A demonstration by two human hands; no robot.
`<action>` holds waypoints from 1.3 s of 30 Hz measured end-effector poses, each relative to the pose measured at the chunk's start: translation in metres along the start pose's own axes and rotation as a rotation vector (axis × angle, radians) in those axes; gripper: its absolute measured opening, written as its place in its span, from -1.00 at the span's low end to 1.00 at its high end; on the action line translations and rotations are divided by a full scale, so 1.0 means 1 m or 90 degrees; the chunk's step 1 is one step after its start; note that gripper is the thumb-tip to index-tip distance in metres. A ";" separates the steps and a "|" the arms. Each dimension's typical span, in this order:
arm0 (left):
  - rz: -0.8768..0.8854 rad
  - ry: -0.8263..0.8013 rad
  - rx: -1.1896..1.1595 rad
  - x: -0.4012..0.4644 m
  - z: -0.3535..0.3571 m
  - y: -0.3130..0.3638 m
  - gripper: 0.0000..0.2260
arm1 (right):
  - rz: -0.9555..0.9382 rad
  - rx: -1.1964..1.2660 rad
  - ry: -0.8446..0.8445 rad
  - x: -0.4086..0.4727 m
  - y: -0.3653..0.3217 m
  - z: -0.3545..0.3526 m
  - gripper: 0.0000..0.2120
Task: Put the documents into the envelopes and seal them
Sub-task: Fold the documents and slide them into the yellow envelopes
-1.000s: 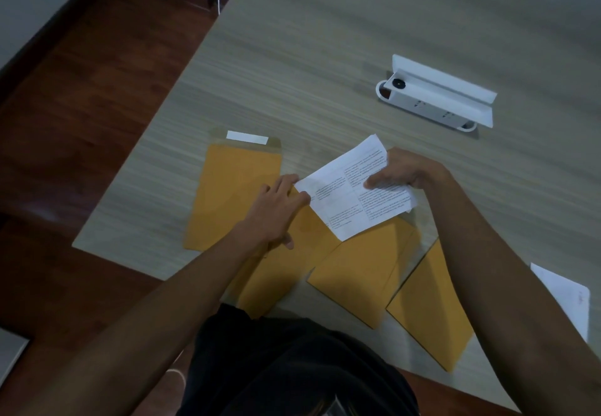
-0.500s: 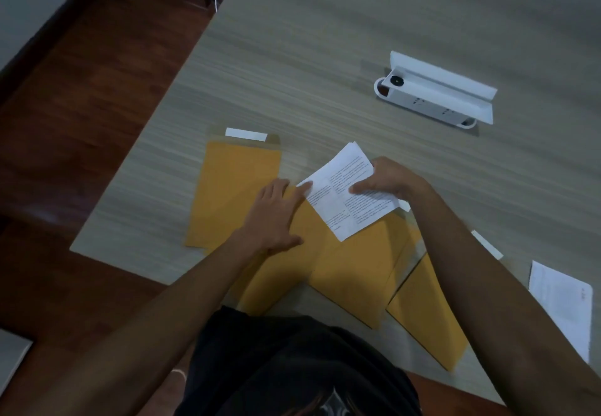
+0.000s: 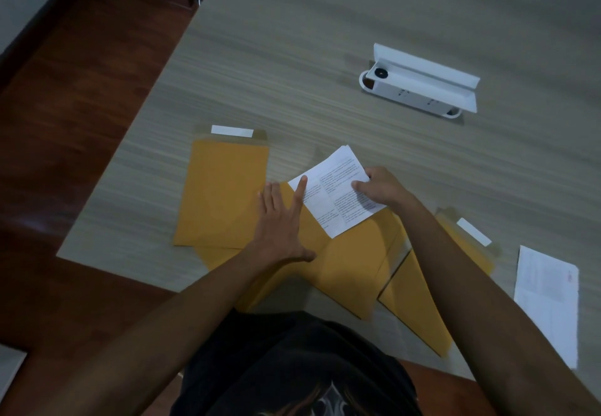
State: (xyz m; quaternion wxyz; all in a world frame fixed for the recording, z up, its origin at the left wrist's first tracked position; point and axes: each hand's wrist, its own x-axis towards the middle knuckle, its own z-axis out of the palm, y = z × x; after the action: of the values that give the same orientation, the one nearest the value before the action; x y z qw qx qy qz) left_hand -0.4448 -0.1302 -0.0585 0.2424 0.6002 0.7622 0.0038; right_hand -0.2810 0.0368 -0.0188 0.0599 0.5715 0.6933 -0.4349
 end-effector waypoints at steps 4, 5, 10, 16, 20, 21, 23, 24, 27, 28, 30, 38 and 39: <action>0.011 0.003 -0.007 -0.002 0.000 -0.002 0.37 | 0.001 0.000 -0.017 -0.002 -0.002 0.011 -0.75; 0.013 0.004 -0.011 -0.002 -0.001 -0.002 0.36 | 0.001 0.004 -0.021 -0.003 -0.003 0.014 -0.75; -0.001 -0.005 0.018 -0.003 0.000 -0.002 0.40 | -0.010 -0.012 -0.022 -0.003 -0.010 0.025 -0.75; 0.001 -0.012 0.009 -0.002 0.002 -0.002 0.38 | 0.009 0.025 0.048 -0.010 0.002 0.022 -0.79; 0.018 0.004 -0.003 0.000 -0.002 -0.005 0.37 | 0.011 0.042 0.070 -0.014 0.002 0.030 -0.80; 0.023 0.008 -0.010 0.000 -0.002 -0.006 0.37 | 0.008 0.040 0.064 -0.016 0.000 0.034 -0.80; 0.035 0.012 -0.023 -0.001 -0.001 -0.007 0.36 | -0.008 0.035 0.056 -0.019 -0.005 0.042 -0.82; 0.041 0.013 -0.027 -0.001 -0.001 -0.006 0.36 | -0.017 0.033 0.053 -0.019 -0.006 0.047 -0.82; 0.055 0.005 -0.031 -0.001 -0.002 -0.006 0.35 | -0.026 0.029 0.036 -0.022 -0.009 0.056 -0.80; 0.057 0.002 -0.028 -0.001 -0.002 -0.006 0.35 | -0.024 0.028 0.047 -0.022 -0.008 0.057 -0.80; 0.061 0.001 -0.017 -0.001 -0.003 -0.005 0.36 | -0.012 0.048 0.109 -0.025 -0.004 0.054 -0.81; 0.091 0.015 -0.036 -0.002 -0.005 0.001 0.36 | 0.010 0.098 0.129 -0.033 -0.003 0.055 -0.90; 0.094 0.018 -0.035 -0.002 -0.006 0.002 0.35 | 0.008 0.094 0.122 -0.033 -0.004 0.056 -0.91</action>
State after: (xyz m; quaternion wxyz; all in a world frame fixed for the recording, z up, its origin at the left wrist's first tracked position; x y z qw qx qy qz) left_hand -0.4446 -0.1302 -0.0521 0.2471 0.6480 0.7186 0.0509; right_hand -0.2961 -0.0249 -0.0322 -0.0459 0.6179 0.6582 -0.4276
